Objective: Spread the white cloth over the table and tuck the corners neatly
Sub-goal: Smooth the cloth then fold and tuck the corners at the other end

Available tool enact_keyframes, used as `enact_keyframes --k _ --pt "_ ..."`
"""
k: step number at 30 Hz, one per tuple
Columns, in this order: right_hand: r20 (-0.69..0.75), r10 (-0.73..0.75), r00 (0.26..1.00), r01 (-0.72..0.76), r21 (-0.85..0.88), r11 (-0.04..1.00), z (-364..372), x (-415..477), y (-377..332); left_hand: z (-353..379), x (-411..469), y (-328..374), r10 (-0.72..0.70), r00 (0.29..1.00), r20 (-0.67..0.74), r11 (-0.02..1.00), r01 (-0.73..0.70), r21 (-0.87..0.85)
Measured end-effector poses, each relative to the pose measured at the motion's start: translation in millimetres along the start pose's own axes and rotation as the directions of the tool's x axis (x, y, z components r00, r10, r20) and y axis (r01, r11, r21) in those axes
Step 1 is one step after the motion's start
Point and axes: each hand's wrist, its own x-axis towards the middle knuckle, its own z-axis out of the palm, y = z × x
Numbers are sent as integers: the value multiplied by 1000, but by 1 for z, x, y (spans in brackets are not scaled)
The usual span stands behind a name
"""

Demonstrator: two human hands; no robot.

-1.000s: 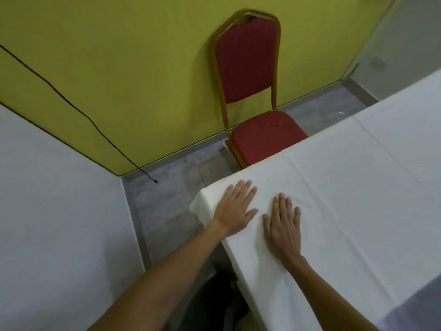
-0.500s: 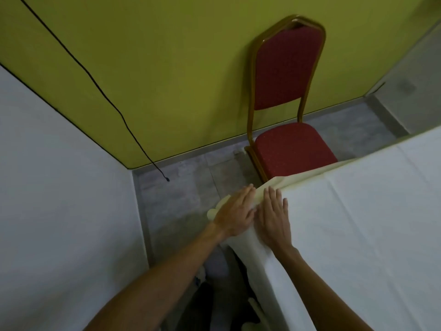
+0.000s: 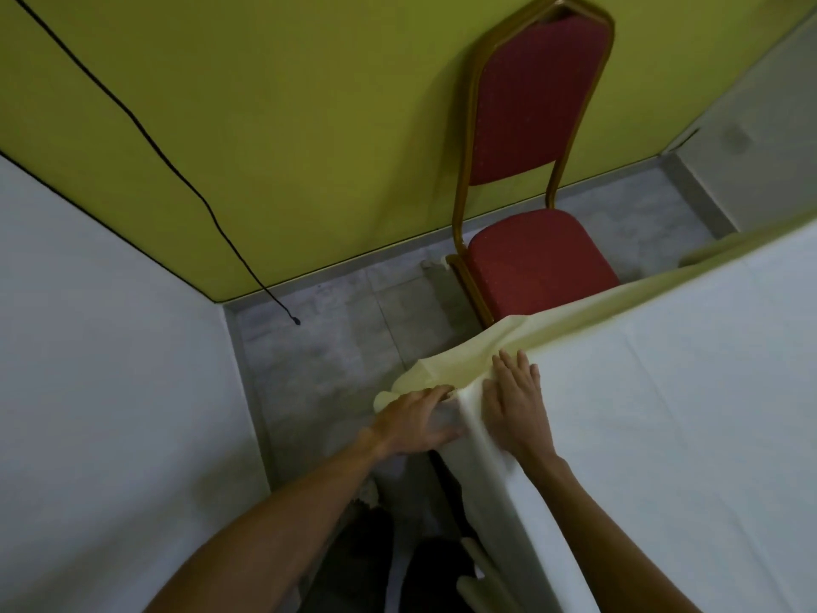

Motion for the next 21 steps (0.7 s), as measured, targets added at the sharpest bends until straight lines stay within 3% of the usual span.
enact_keyframes --k 2,5,8,14,21 --pt "1 -23 1000 23 25 999 -3 -2 -11 -6 -3 -14 -12 998 58 991 4 130" --pt "-18 -101 995 101 19 995 2 -11 -27 -7 -1 -20 -1 999 43 982 -7 190" --pt "-36 -147 988 147 -2 989 17 -18 -38 -3 -3 -19 15 1000 -23 982 -10 187" --pt "-3 -133 991 129 -235 963 38 -19 -38 0 -13 -27 -23 999 -34 995 26 96" --pt "-11 -112 994 105 -262 959 34 -19 -41 -15 -16 -24 -82 996 -22 982 84 166"
